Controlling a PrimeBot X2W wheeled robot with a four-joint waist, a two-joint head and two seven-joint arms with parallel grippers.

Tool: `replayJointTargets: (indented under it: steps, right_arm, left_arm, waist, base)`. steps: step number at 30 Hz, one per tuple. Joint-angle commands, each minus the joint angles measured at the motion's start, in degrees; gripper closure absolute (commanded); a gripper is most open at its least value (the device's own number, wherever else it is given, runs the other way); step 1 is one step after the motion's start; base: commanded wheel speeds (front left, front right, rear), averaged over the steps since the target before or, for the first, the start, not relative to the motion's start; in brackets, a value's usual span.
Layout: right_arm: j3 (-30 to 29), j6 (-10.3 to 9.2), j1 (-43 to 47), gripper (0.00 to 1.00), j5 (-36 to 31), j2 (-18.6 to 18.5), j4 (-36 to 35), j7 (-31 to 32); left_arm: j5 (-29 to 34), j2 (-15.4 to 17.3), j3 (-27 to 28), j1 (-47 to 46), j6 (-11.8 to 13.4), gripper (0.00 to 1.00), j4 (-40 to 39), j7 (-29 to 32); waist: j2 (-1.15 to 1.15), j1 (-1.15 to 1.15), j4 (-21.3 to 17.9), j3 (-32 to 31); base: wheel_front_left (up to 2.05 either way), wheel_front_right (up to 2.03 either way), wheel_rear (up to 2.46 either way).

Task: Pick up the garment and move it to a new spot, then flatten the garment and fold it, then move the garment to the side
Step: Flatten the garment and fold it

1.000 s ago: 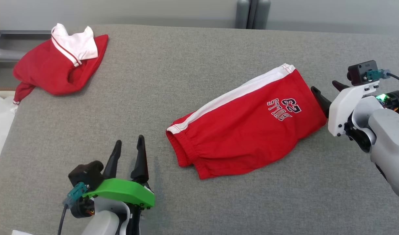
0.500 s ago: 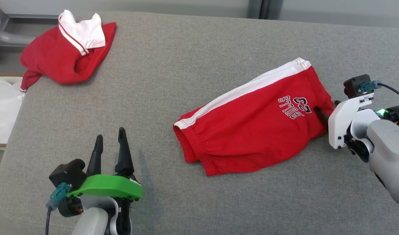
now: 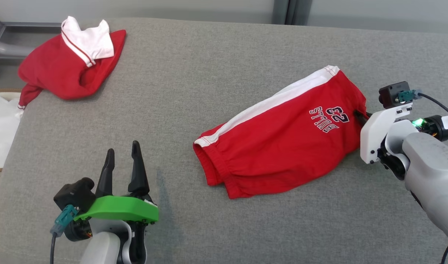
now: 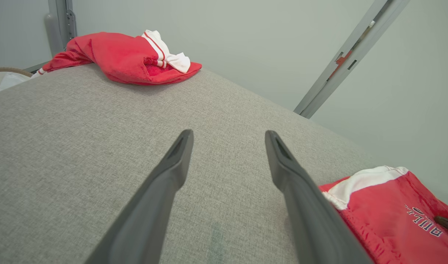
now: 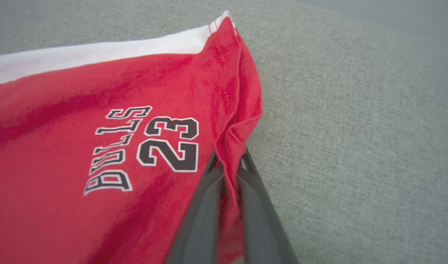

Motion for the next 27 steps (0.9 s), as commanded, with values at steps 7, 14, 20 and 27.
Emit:
replayJointTargets:
  steps: [7, 14, 20, 27]
  right_arm:
    - [-1.5, -0.08, 1.5, 1.0, 1.4, 1.4, 2.0, -5.9]
    - [-3.1, -0.08, 5.4, 1.0, 2.3, 3.3, 3.1, -11.5]
    - [-5.3, -0.08, 9.5, 1.0, 2.2, 4.9, 2.4, -13.7]
    - [-10.4, -0.08, 12.2, 1.0, 0.6, 5.3, 0.7, -14.1]
  left_arm:
    - [3.5, -0.5, 2.0, 0.1, -1.8, 0.0, 1.1, 0.0]
    - [6.1, -0.8, 2.7, 2.2, -2.8, 0.0, 2.3, 0.0]
    - [6.8, -1.0, 2.4, 3.0, -3.2, 0.0, 3.5, 0.0]
    - [7.3, -1.1, 2.7, 3.5, -3.2, 0.0, 3.8, 0.0]
  waist:
    - [0.0, 0.0, -5.3, -3.2]
    - [0.0, 0.0, -11.6, -5.5]
    - [0.0, 0.0, -16.4, -6.5]
    - [0.0, 0.0, -19.0, -7.0]
  base:
    - [0.0, 0.0, 0.0]
    - [0.0, 0.0, 0.0]
    - [0.0, 0.0, 0.0]
    - [0.0, 0.0, 0.0]
